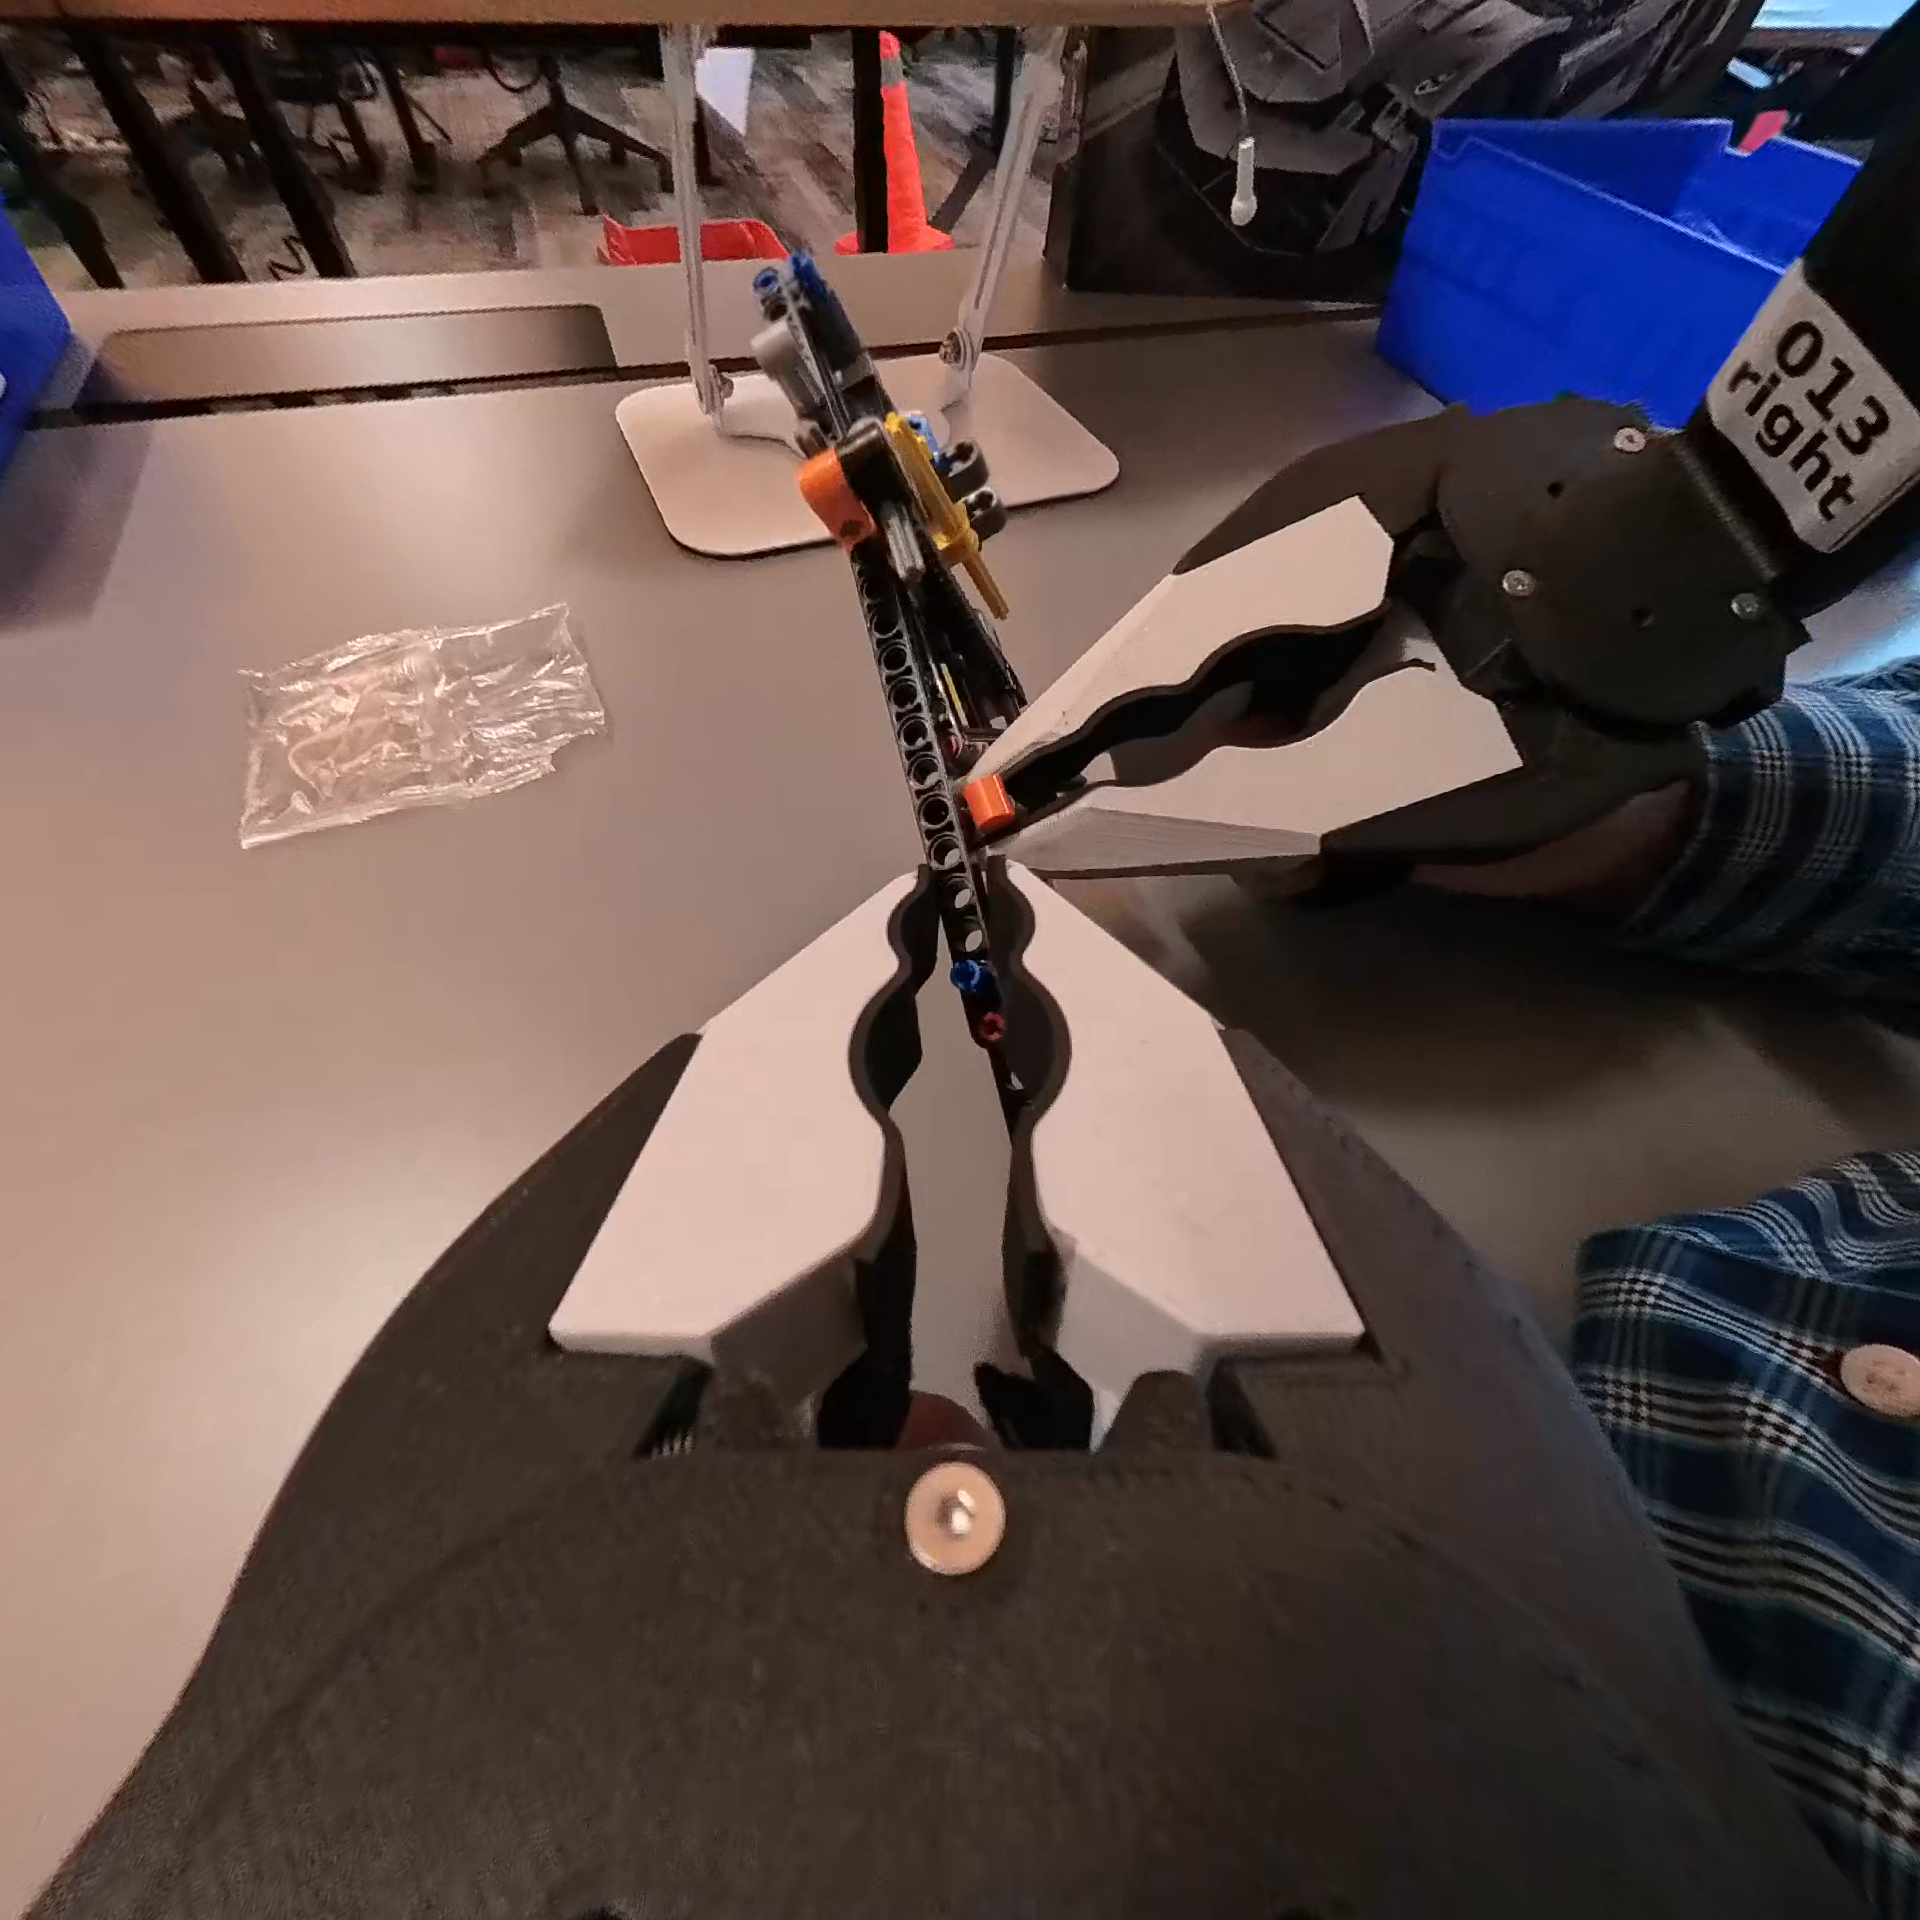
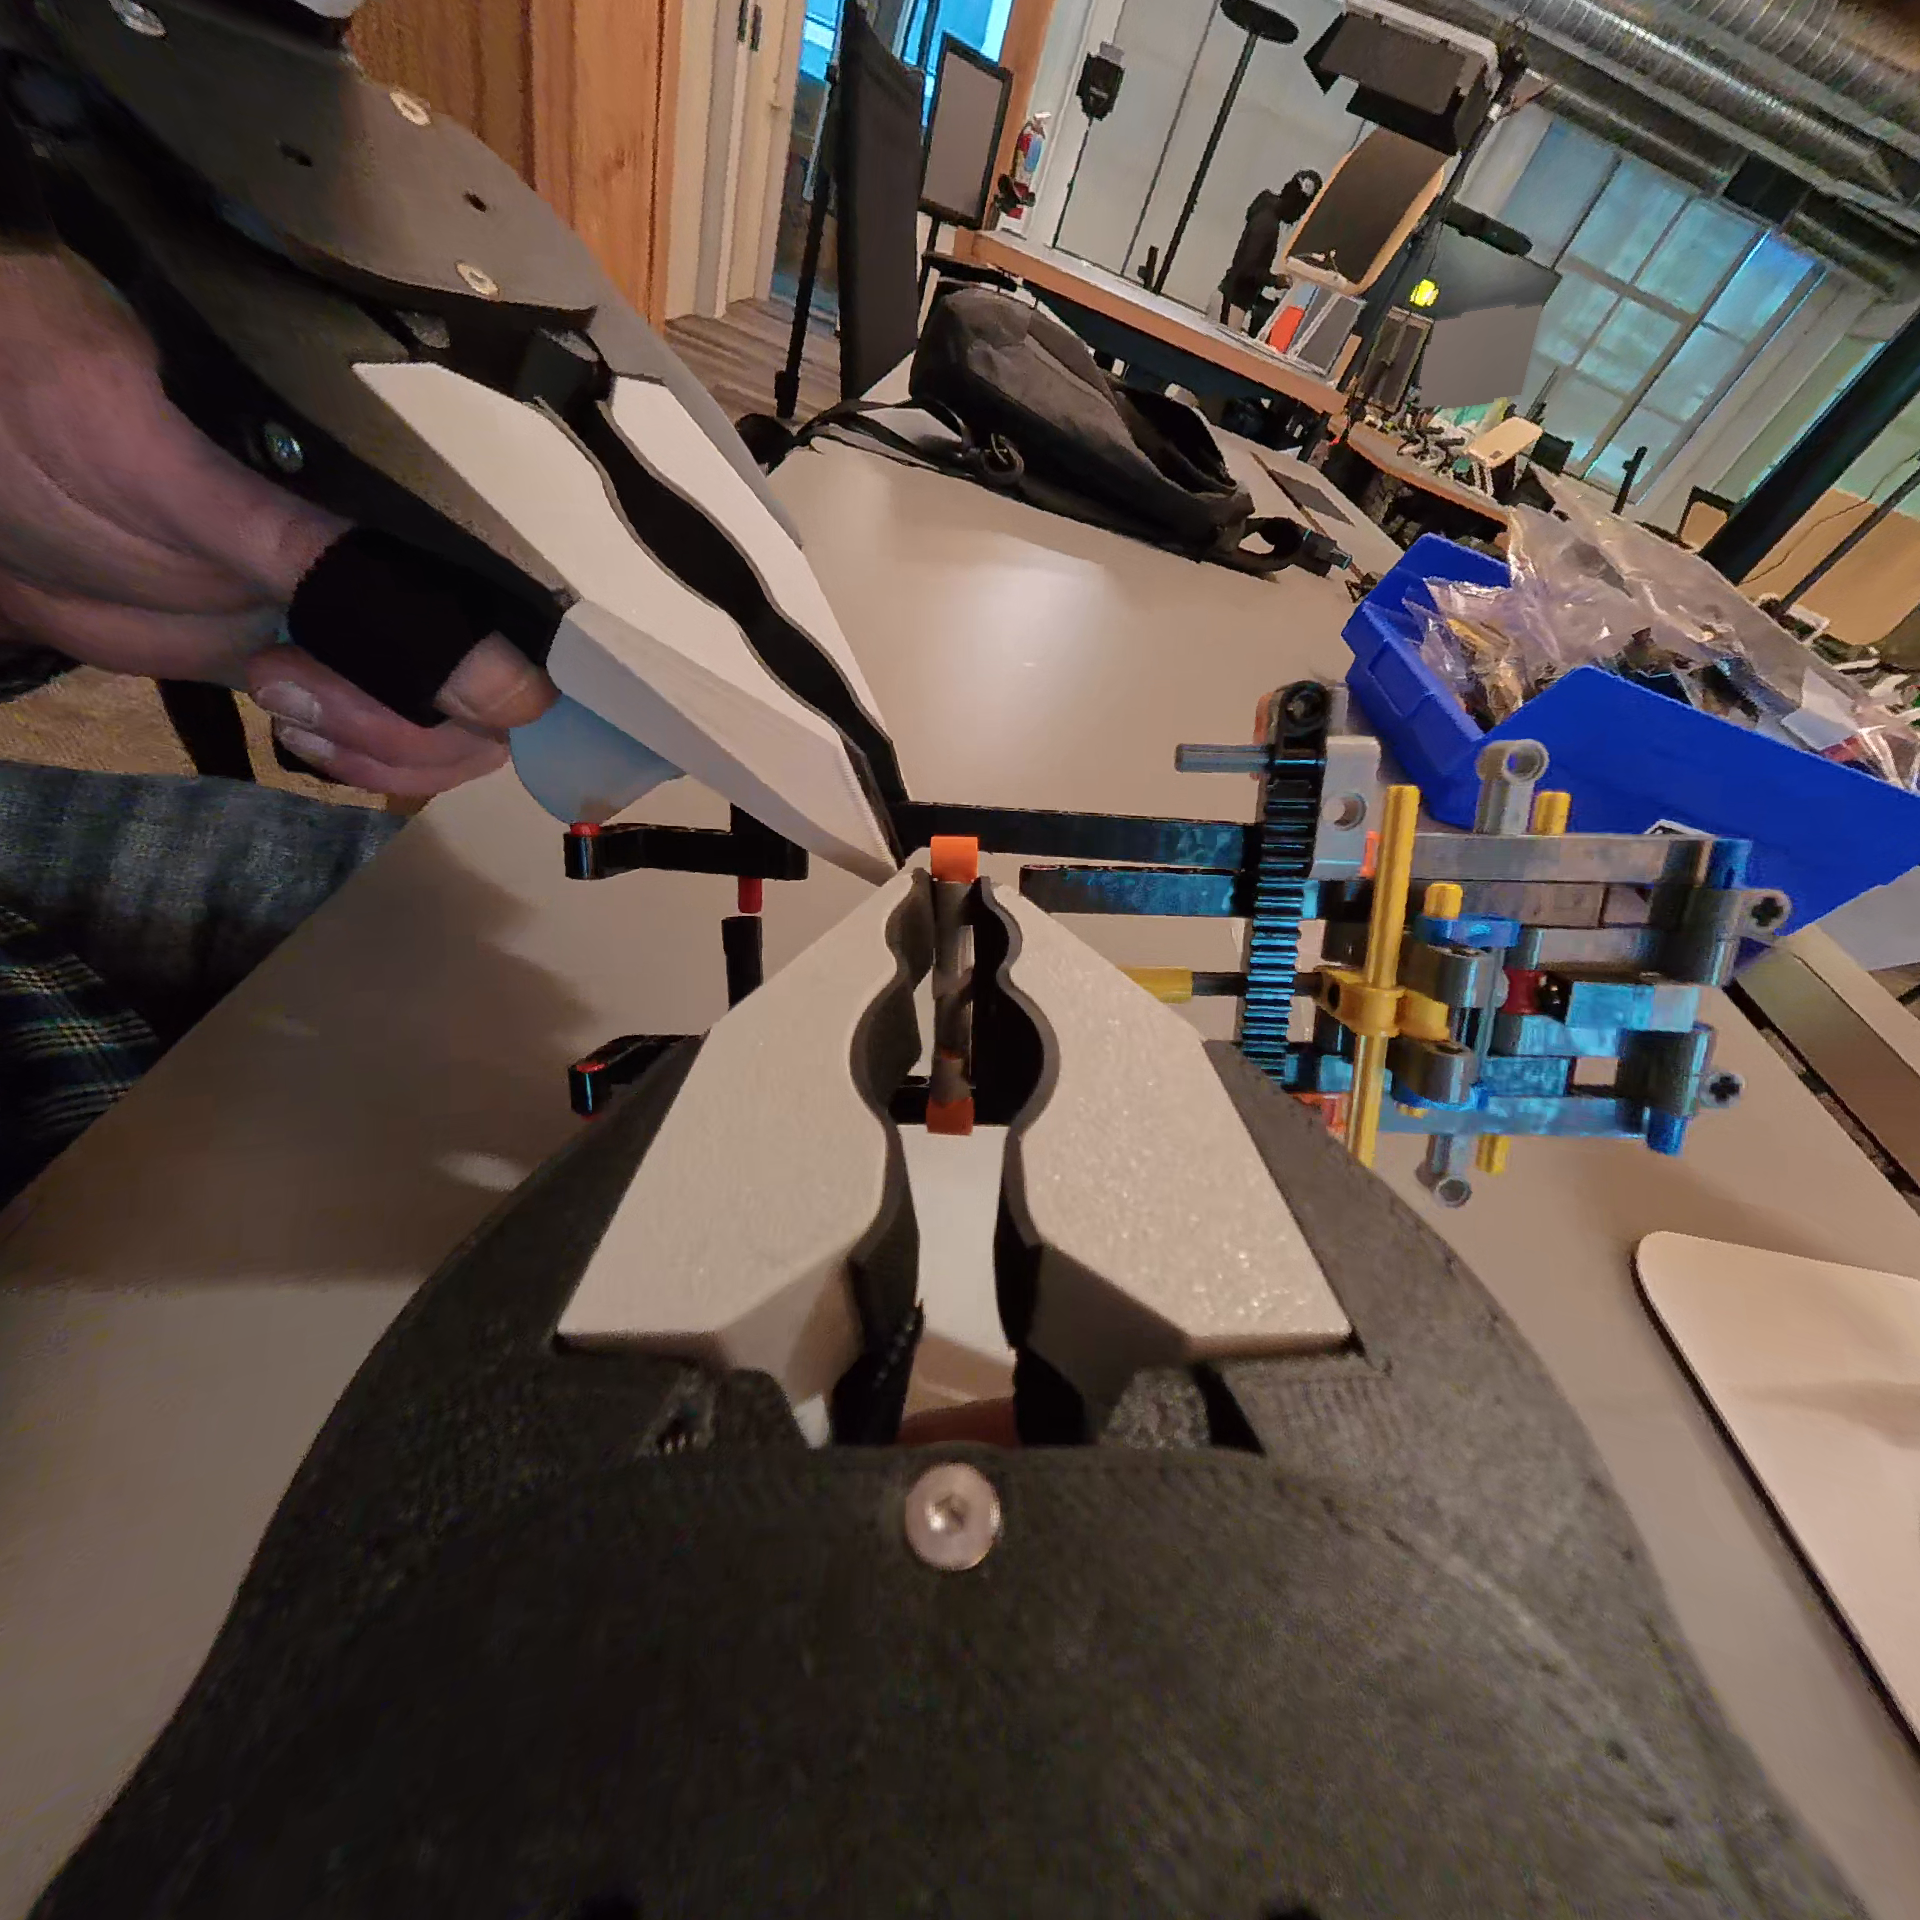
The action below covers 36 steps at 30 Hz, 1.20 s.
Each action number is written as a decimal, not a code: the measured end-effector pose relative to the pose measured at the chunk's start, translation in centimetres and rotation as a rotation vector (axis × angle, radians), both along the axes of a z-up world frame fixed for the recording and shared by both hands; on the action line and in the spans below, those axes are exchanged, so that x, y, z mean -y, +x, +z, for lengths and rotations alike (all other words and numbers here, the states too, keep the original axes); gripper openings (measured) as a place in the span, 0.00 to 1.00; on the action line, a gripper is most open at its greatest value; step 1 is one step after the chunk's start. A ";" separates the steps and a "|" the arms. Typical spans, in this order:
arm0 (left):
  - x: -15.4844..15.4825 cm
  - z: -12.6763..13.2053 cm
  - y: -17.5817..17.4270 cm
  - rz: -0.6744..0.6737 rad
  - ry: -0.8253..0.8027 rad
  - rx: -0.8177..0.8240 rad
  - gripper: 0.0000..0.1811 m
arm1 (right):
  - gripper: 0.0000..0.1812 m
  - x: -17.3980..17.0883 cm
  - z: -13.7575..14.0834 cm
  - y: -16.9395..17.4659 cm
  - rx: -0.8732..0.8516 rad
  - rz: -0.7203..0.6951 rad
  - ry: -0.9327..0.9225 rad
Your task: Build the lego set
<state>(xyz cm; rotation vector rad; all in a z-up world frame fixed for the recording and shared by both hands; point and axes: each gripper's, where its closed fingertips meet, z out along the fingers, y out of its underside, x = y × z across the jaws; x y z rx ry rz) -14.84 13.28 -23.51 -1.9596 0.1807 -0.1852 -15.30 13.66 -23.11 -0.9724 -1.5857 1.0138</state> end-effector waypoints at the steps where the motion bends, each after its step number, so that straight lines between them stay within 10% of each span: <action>1: 0.0 0.1 0.0 0.002 0.008 -0.010 0.04 | 0.02 0.0 0.1 0.0 -0.005 0.000 -0.013; 11: 0.0 0.5 0.0 0.021 0.031 -0.035 0.03 | 0.02 -0.1 0.6 0.1 -0.020 -0.004 -0.052; 23: -0.2 -1.2 -0.2 -0.019 -0.077 0.530 0.03 | 0.02 -0.2 -0.7 -0.8 0.078 -0.043 0.032; 36: -0.4 -2.9 -0.6 0.047 -0.107 0.424 0.03 | 0.15 -0.8 -1.2 0.0 0.176 -0.069 0.011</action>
